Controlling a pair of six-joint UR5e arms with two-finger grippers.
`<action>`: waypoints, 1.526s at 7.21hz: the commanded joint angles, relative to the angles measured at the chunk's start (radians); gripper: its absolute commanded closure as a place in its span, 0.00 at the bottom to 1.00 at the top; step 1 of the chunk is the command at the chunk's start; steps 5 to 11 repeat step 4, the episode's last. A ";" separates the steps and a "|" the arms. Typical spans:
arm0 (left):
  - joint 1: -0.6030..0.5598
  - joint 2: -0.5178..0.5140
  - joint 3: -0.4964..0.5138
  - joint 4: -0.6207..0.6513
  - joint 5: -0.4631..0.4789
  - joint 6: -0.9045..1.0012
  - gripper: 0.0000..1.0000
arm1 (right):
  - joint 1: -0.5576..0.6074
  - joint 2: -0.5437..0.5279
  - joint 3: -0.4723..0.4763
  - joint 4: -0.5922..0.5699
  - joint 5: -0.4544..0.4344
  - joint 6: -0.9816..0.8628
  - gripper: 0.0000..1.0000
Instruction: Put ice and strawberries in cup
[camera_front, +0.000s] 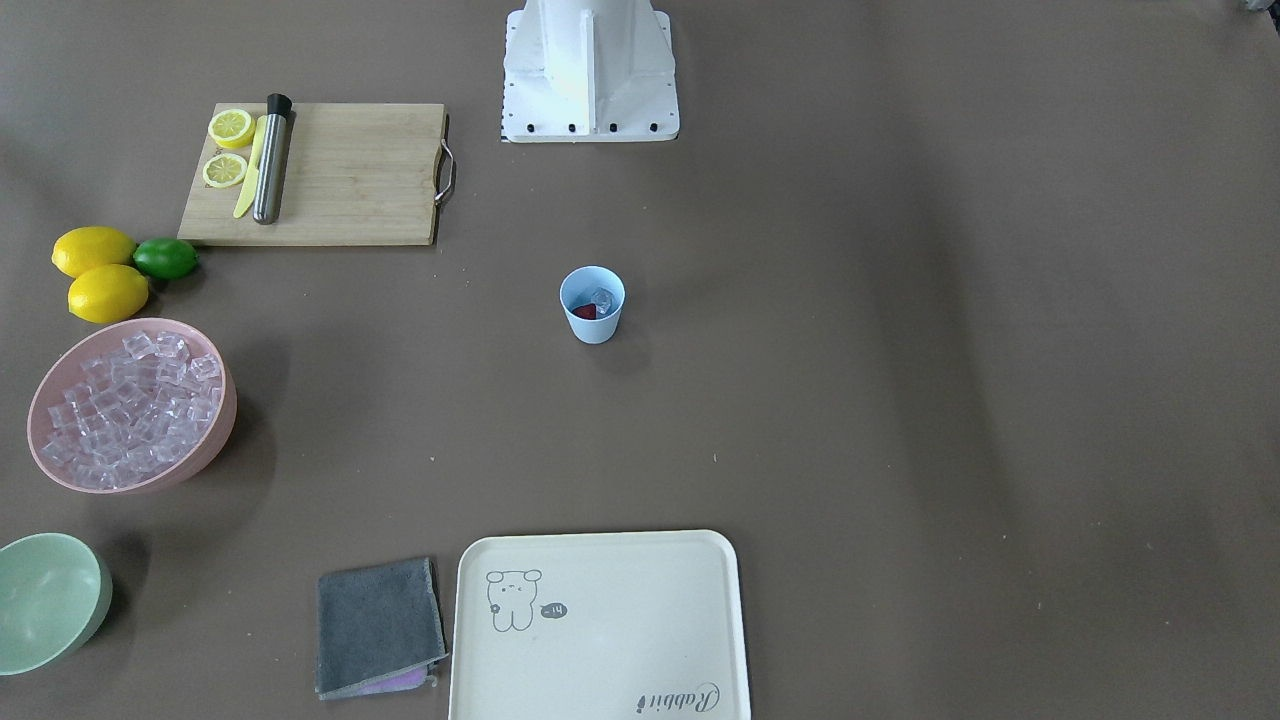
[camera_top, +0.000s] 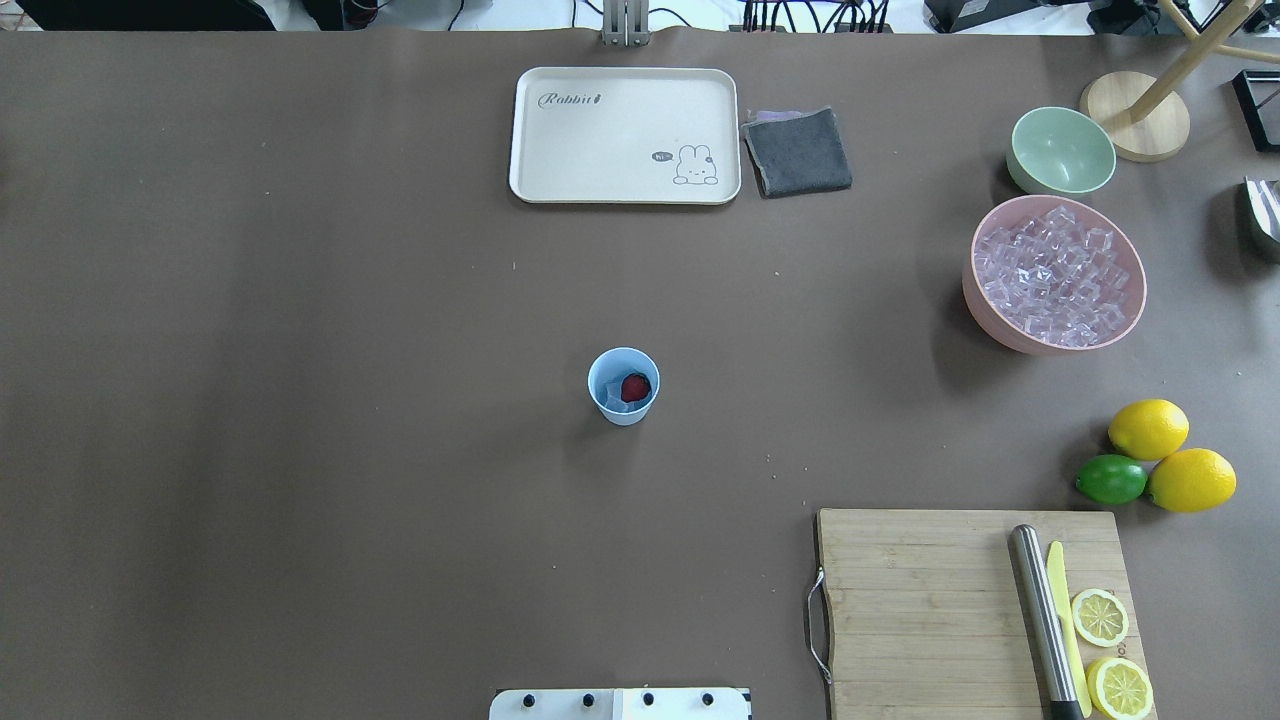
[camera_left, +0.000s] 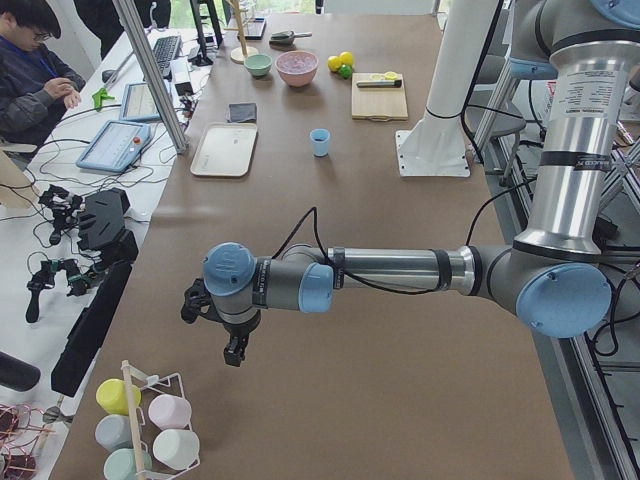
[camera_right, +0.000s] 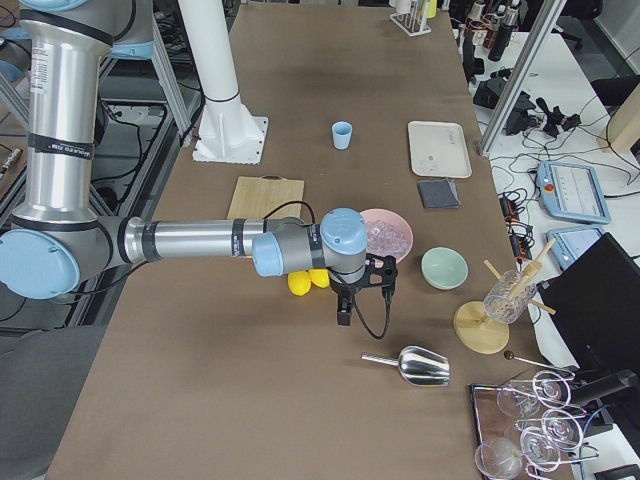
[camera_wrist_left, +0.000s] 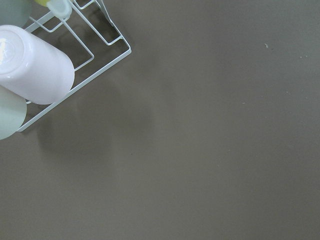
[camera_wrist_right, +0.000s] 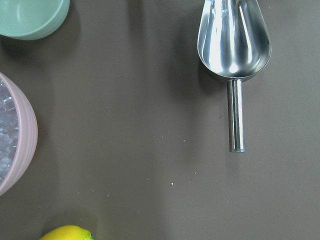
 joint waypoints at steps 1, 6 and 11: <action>0.001 0.001 -0.003 -0.002 0.000 0.000 0.02 | 0.000 0.001 -0.002 0.000 0.000 0.000 0.00; 0.001 -0.001 -0.010 -0.005 0.000 0.002 0.02 | 0.000 0.002 -0.004 0.000 0.000 0.000 0.00; 0.001 -0.001 -0.010 -0.005 0.000 0.002 0.02 | 0.000 0.002 -0.004 0.000 0.000 0.000 0.00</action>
